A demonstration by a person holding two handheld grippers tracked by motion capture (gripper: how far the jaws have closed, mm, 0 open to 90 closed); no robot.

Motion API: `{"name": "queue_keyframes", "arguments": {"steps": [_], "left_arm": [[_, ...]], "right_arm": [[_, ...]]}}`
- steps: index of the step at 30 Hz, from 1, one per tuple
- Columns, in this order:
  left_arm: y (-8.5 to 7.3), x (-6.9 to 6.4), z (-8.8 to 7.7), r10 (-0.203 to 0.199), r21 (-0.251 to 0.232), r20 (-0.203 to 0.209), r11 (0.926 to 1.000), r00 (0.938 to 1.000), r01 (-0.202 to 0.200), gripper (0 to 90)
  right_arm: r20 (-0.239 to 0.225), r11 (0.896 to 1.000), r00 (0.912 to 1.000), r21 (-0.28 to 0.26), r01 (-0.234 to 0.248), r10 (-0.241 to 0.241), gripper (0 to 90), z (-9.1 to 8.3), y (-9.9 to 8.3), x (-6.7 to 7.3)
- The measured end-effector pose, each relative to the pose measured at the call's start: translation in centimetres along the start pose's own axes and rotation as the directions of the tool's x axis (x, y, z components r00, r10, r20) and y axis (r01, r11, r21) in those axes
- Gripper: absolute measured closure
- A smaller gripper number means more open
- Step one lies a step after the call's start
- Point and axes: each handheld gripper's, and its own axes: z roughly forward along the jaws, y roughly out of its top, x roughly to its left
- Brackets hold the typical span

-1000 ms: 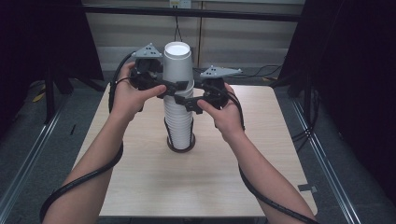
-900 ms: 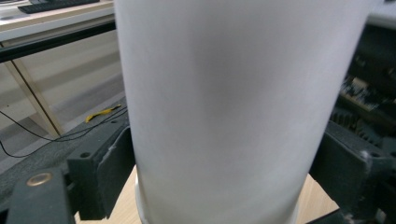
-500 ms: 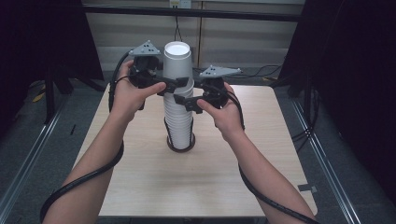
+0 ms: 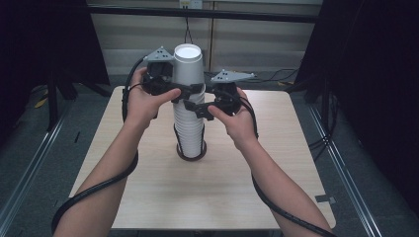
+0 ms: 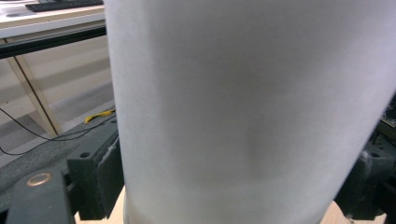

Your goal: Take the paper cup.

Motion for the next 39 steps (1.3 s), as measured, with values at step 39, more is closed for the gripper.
{"name": "queue_keyframes", "arguments": {"steps": [39], "left_arm": [[2.1, -0.3, -1.1, -0.022, -0.045, -0.027, 0.9988, 0.9994, 0.021, 15.2]], "right_arm": [[0.009, 0.999, 0.9993, 0.016, 0.037, -0.037, 12.6, 0.2, -0.2, 0.0]]}}
